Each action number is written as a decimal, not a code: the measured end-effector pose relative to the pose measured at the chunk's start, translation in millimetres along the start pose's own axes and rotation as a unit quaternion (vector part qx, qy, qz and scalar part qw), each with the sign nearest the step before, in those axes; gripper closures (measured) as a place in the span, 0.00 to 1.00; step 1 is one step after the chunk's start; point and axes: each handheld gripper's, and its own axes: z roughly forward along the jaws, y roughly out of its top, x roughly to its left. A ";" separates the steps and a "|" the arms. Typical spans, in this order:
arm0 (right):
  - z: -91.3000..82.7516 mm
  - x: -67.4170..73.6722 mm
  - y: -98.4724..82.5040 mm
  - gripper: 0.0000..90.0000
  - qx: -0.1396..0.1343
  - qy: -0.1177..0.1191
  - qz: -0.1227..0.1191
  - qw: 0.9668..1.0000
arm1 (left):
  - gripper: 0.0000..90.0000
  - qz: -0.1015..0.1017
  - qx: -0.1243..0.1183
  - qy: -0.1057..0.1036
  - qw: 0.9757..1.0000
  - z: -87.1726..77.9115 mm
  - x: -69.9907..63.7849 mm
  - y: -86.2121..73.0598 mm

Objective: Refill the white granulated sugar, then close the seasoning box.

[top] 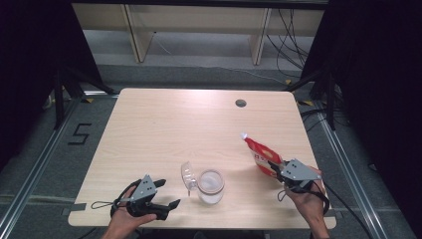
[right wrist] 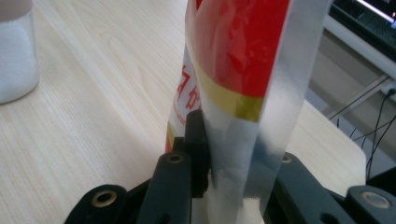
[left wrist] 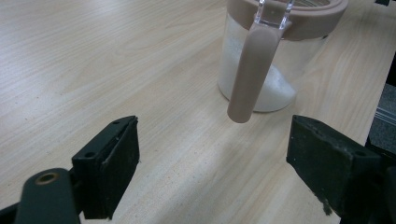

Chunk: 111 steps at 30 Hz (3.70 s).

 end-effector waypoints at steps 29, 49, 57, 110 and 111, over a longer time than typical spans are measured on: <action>-14.5 -8.0 -21.0 0.87 -0.015 -0.015 0.138 0.990 | 0.18 -0.006 0.000 -0.001 1.000 1.4 -1.4 0.0; -27.2 -7.6 -22.9 0.66 -0.042 -0.049 0.164 0.984 | 0.18 -0.001 0.005 0.002 1.000 1.1 -1.0 -0.1; -39.5 -2.4 -25.3 0.47 -0.063 -0.078 0.208 0.973 | 0.18 -0.002 0.006 0.003 1.000 0.8 -1.1 0.1; -76.8 39.9 -47.2 0.26 -0.010 -0.046 0.234 0.971 | 0.19 -0.015 -0.009 -0.009 1.000 -0.5 -2.8 6.4; -77.3 41.3 -46.7 0.26 -0.007 -0.031 0.246 0.969 | 0.19 -0.014 -0.006 -0.006 1.000 -1.8 -2.9 7.1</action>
